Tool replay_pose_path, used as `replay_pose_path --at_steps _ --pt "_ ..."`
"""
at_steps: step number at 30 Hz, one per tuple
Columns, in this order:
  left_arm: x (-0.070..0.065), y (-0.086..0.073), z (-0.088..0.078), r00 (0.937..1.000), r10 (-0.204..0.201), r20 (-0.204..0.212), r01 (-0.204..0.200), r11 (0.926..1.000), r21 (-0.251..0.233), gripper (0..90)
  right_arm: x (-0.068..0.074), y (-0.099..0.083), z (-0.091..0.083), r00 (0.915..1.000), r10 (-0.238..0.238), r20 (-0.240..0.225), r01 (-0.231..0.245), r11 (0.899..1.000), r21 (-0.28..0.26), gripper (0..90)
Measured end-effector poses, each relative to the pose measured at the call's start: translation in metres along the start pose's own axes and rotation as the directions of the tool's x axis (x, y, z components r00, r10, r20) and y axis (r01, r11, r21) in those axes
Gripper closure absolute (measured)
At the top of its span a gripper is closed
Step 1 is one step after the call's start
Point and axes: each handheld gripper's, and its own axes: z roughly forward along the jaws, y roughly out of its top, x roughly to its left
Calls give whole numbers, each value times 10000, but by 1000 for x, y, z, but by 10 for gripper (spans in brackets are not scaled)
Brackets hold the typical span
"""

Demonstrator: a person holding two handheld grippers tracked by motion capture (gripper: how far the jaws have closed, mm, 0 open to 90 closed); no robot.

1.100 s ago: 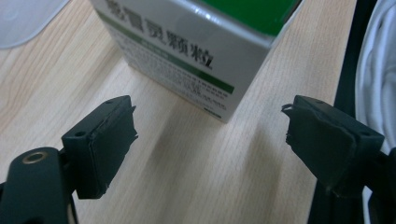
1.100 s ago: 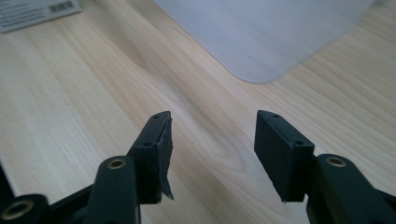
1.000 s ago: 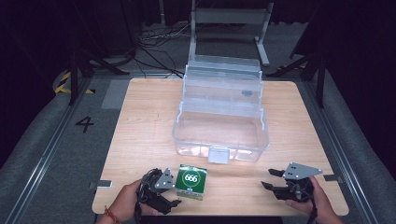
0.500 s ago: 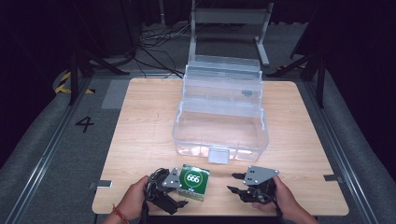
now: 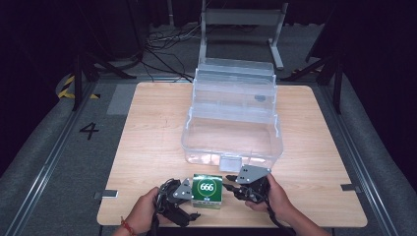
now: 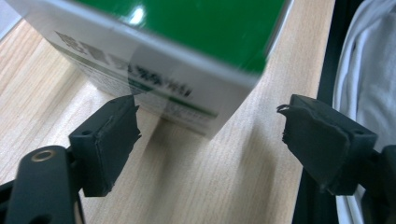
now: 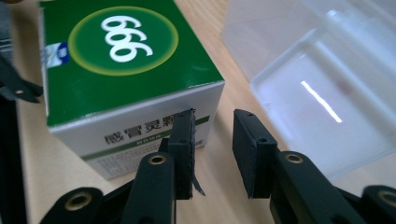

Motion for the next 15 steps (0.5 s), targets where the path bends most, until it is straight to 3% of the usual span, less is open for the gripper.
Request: replay_pose_path --at_steps 2,4,7,10,15 --pt "1 0 0 10000 -28 30 28 10000 -6 193 -6 3 4 9996 222 194 -221 9997 -65 697" --pt "2 0 -1 10000 22 25 -22 10000 85 208 -9 5 8 9992 54 399 -49 9999 -113 695" --pt "2 -1 -4 10000 -37 -65 37 10000 49 202 -10 6 10 9995 158 275 -155 9998 -135 685" --pt "2 -2 -12 9985 -41 -541 47 9999 95 167 -9 5 5 9999 114 123 -110 9995 -303 657" --pt "1 5 -29 9979 39 -639 -49 9999 -158 156 -7 5 -2 10000 -53 -64 50 9992 -395 618"
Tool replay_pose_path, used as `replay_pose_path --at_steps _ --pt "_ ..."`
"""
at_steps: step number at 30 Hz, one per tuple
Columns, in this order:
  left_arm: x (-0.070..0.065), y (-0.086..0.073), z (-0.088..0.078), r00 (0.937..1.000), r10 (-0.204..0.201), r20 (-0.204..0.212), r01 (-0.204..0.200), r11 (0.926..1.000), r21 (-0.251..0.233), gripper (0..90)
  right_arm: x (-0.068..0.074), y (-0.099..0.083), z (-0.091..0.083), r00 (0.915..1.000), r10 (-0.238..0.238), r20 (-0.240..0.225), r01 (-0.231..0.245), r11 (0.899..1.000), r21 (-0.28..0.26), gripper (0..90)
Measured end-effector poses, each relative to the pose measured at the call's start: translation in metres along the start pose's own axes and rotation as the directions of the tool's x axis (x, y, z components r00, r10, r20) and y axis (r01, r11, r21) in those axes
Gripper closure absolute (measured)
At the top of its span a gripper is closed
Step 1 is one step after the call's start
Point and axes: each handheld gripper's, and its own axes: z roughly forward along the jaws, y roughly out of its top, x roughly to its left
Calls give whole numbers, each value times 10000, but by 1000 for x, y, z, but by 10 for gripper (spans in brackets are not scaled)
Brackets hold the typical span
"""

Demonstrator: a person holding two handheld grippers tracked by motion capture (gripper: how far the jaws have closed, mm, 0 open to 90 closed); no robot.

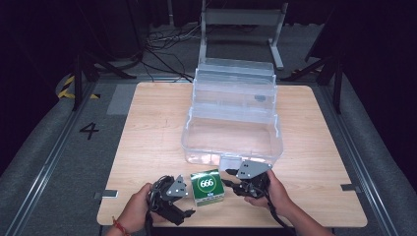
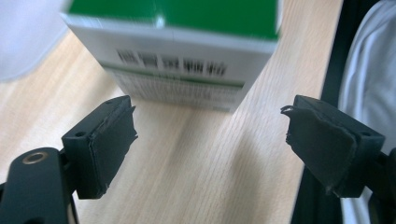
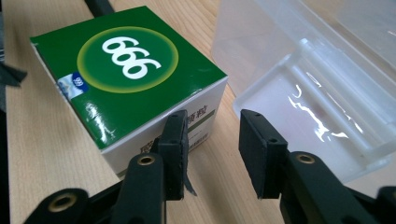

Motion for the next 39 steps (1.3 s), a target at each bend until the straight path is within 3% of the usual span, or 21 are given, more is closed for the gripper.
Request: replay_pose_path --at_steps 2,9,16,23,25,27,30,31,35,39 --pt "-1 8 -7 9996 156 -246 -155 9999 28 152 1 0 0 9999 -49 -98 49 10000 6 613" --pt "-3 31 -17 9982 517 -306 -525 9983 -260 147 5 2 6 9991 -341 -248 342 9994 40 572" --pt "-6 47 -9 9915 1234 -403 -1222 9920 321 149 8 2 11 9987 -347 -372 352 9993 130 540" --pt "3 51 -4 9917 1218 -418 -1201 9919 404 147 9 1 15 9980 -383 -512 394 9990 215 524" --pt "4 54 -8 9871 1394 -788 -1369 9899 355 151 9 1 15 9975 -404 -576 418 9989 221 523" --pt "4 56 -10 9867 1499 -637 -1481 9885 310 160 9 0 14 9974 -396 -596 408 9990 197 511" --pt "6 56 -3 9859 1620 -412 -1575 9830 945 153 9 0 16 9970 -365 -681 382 9990 238 492" --pt "7 56 -1 9836 1717 -543 -1656 9809 1019 140 9 -1 16 9969 -342 -706 361 9990 262 488" --pt "15 55 4 9887 1501 -29 -1483 9796 1356 114 12 -2 19 9961 -410 -778 441 9983 390 462" --pt "19 51 11 9905 1360 197 -1374 9796 1469 110 13 -3 22 9953 -372 -890 409 9984 397 456"
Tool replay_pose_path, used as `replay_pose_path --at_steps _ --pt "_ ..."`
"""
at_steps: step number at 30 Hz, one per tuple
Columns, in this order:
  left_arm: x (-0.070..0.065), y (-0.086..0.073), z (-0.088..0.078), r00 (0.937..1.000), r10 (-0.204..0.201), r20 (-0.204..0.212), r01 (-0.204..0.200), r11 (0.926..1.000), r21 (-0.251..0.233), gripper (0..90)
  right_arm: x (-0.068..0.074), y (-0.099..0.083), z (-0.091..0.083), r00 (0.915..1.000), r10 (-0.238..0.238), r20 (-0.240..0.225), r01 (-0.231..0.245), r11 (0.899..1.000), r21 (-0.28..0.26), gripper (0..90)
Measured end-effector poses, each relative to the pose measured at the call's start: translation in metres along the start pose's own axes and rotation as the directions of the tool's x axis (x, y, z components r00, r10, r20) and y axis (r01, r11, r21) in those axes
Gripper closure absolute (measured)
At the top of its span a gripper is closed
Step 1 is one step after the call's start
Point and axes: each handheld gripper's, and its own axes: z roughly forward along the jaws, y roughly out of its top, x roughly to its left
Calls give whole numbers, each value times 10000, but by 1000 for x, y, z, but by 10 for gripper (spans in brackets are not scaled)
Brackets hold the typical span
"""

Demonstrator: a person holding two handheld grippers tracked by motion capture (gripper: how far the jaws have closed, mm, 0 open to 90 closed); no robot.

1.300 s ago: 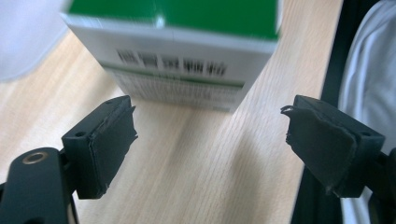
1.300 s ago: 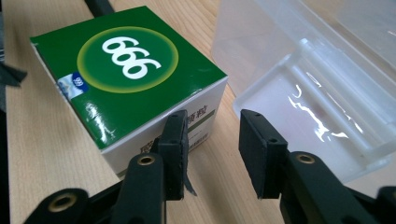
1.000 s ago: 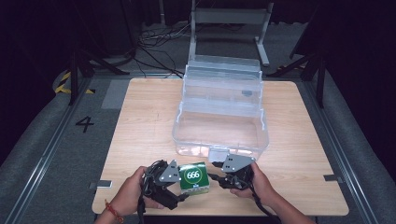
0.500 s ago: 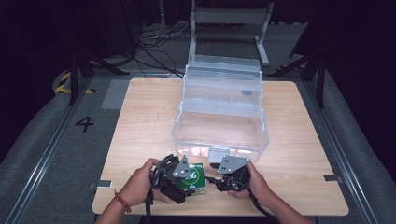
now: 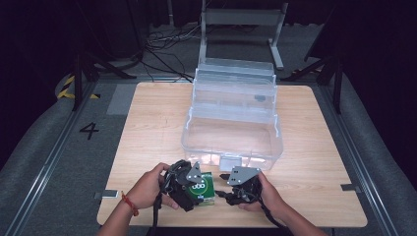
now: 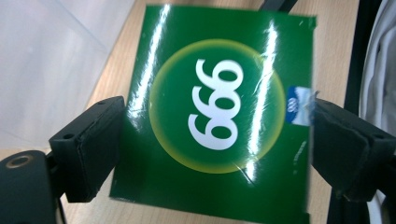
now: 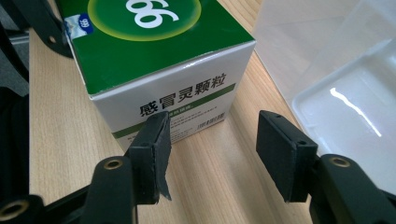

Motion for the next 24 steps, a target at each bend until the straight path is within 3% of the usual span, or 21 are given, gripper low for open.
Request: replay_pose_path --at_steps 3,9,13,19,22,24 --pt "3 -3 9 9996 -214 170 210 9995 248 91 0 -2 2 10000 70 -6 -70 10000 53 453" --pt "0 -3 16 9998 -63 161 52 9975 708 68 0 -2 1 9999 95 -39 -95 10000 7 436" --pt "-2 -3 21 9997 216 60 -223 9869 1596 106 2 -1 -4 9999 -114 -50 114 9999 -12 416" --pt "-1 -2 22 9991 408 102 -420 9796 1964 116 -3 1 -38 9996 -294 36 295 9988 -379 382" --pt "-3 -4 21 9993 346 146 -369 9783 2037 116 -5 1 -53 9992 -343 216 354 9980 -523 372" --pt "-2 -5 21 9993 316 189 -348 9788 2018 116 -11 3 -73 9977 -323 590 366 9967 -728 343"
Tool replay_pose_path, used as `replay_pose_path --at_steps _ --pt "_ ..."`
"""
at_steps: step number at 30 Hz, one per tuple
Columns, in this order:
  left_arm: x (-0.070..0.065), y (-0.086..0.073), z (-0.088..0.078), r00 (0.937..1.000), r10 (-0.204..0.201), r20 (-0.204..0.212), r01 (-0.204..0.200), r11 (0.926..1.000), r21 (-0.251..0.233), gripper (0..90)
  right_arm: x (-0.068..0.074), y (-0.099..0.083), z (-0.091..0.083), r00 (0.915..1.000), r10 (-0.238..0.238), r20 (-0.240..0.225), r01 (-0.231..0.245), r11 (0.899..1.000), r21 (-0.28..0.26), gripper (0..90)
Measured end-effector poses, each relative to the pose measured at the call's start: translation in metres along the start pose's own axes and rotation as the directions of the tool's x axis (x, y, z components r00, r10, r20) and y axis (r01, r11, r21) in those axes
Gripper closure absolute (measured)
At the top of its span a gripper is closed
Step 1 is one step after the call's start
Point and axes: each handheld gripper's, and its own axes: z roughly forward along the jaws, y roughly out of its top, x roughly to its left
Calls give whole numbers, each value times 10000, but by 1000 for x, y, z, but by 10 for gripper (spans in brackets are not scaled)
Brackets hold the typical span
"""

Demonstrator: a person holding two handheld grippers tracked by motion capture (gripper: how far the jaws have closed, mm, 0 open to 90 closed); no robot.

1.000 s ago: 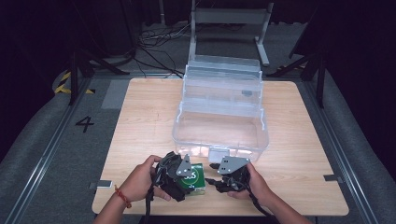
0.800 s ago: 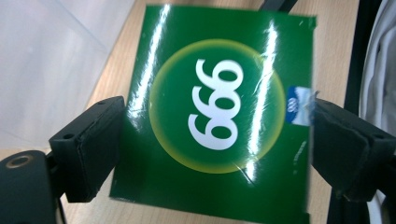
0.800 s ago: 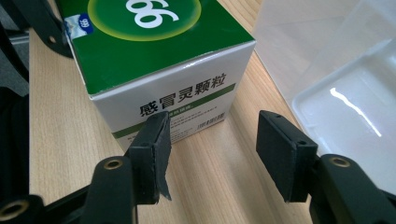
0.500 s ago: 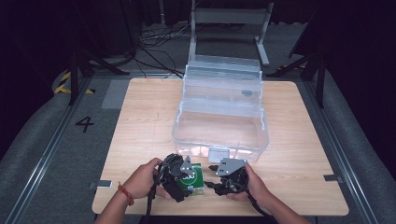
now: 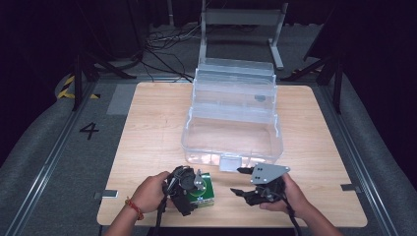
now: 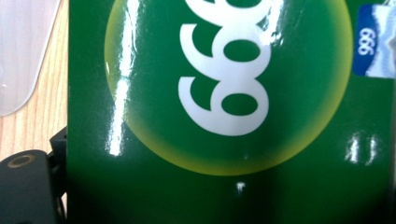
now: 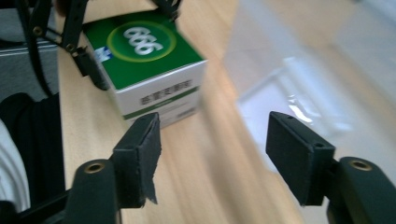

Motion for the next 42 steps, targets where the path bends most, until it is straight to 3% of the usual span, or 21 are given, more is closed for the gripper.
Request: replay_pose_path --at_steps 3,5,8,9,10,11,12,13,14,16,17,19,21,23,25,28,32,36,38,42 --pt "0 -2 1 9999 -115 71 115 9999 24 120 -13 5 -25 9968 271 757 -249 9993 -293 313" --pt "0 -2 1 10000 22 69 -23 9999 118 119 -22 5 -39 9915 508 1194 -449 9976 -520 310" --pt "0 -4 1 10000 84 35 -85 9999 75 114 -41 -1 -60 9713 1046 2135 -896 9929 -787 353" --pt "-1 -4 1 10000 92 34 -92 9999 102 113 -46 -3 -64 9675 1204 2222 -1037 9909 -854 358" --pt "-1 -4 2 9999 100 -20 -99 9999 93 112 -55 -8 -71 9566 1375 2570 -1203 9894 -814 359" --pt "-1 -4 2 9999 100 -20 -99 9999 93 110 -55 -8 -71 9566 1375 2570 -1203 9894 -814 359" --pt "-1 -4 1 9999 136 6 -136 9997 208 108 -71 -18 -78 9341 2012 2950 -1790 9787 -1006 368" --pt "-1 -4 1 9999 166 -14 -166 9995 253 108 -71 -18 -78 9341 2012 2950 -1790 9787 -1006 368" --pt "-1 -4 2 9999 141 -9 -141 9995 265 107 -79 -24 -81 9195 2439 3083 -2213 9693 -1070 368" --pt "-1 -4 2 9999 134 -9 -134 9995 284 105 -90 -32 -84 8935 2762 3540 -2556 9611 -1049 368" --pt "-1 -4 2 9999 129 5 -129 9996 261 105 -96 -37 -85 8872 3112 3405 -2920 9503 -1078 366" --pt "-1 -4 2 9999 123 15 -124 9996 260 101 -103 -44 -83 8735 3090 3762 -2992 9503 -859 363" --pt "-1 -4 2 9999 114 12 -114 9996 253 101 -110 -50 -79 8697 3352 3623 -3310 9406 -758 361" --pt "-1 -4 2 9999 159 18 -160 9996 222 100 -112 -52 -76 8684 3306 3696 -3303 9416 -661 358" --pt "-1 -4 3 9999 157 -9 -156 9997 170 97 -116 -55 -71 8698 3607 3366 -3553 9313 -800 359" --pt "-1 -4 3 9999 132 49 -132 9999 101 95 -119 -56 -64 8710 3563 3384 -3558 9322 -657 360" --pt "0 -4 4 9999 108 60 -109 9999 80 89 -123 -58 -51 8725 3362 3546 -3565 9343 -89 358" --pt "0 -4 4 9999 108 59 -108 9999 120 89 -131 -63 -47 8665 3929 3079 -4045 9141 -281 347" --pt "0 -4 3 9999 101 77 -102 9998 150 89 -132 -62 -47 8708 3920 2966 -4072 9133 -114 366" --pt "0 -4 4 9999 90 66 -91 9999 66 88 -133 -59 -47 8890 3612 2816 -3834 9232 262 402"
